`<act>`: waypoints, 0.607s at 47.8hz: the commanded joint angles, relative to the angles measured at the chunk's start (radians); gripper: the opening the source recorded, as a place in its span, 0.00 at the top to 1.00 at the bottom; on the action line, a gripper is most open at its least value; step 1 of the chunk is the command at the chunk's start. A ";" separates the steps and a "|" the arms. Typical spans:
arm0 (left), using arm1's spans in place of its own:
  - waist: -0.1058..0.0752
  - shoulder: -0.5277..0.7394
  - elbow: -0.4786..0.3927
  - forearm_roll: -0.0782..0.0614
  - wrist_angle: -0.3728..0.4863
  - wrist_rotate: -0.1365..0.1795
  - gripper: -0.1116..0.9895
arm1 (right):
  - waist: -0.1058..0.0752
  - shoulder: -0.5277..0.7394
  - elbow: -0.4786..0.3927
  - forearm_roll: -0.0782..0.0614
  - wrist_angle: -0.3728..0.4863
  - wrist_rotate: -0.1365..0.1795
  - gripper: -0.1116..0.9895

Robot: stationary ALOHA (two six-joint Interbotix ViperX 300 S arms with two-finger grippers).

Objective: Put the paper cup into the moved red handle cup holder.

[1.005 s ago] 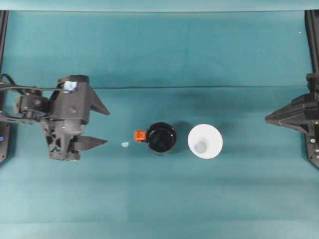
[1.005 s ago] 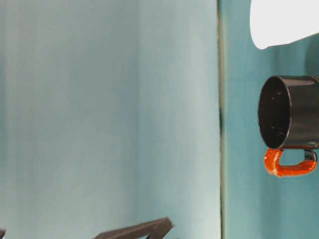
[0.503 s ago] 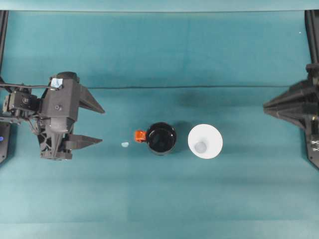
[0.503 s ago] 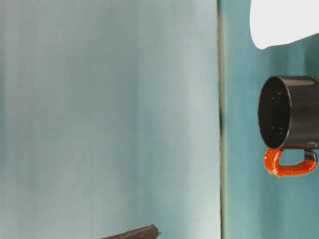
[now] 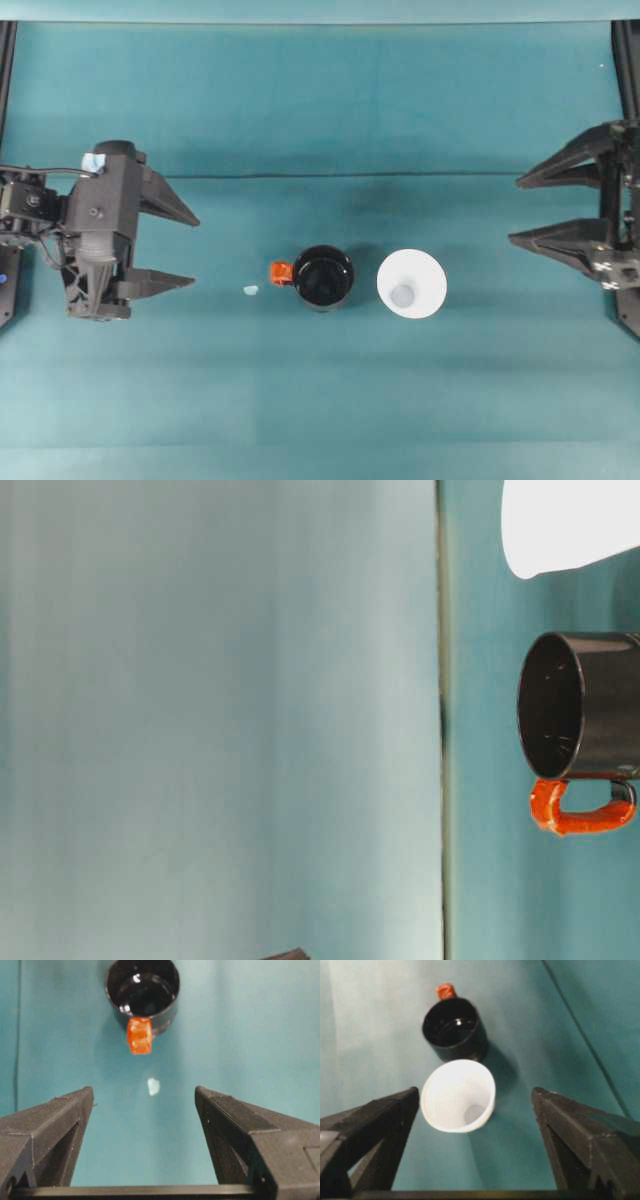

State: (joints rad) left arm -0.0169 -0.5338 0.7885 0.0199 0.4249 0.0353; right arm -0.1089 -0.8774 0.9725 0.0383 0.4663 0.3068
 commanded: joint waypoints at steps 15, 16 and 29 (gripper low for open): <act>-0.002 -0.023 0.000 0.003 -0.002 -0.005 0.11 | -0.009 0.436 -0.215 -0.003 0.083 0.040 0.09; -0.002 -0.025 0.002 0.002 0.000 -0.005 0.11 | -0.009 0.453 -0.225 -0.005 0.097 0.038 0.09; -0.002 -0.031 0.005 0.003 0.009 -0.005 0.11 | -0.011 0.618 -0.314 -0.018 0.206 0.038 0.09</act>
State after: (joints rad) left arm -0.0169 -0.5568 0.8038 0.0199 0.4372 0.0307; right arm -0.1166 -0.4004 0.6964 0.0230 0.6611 0.3421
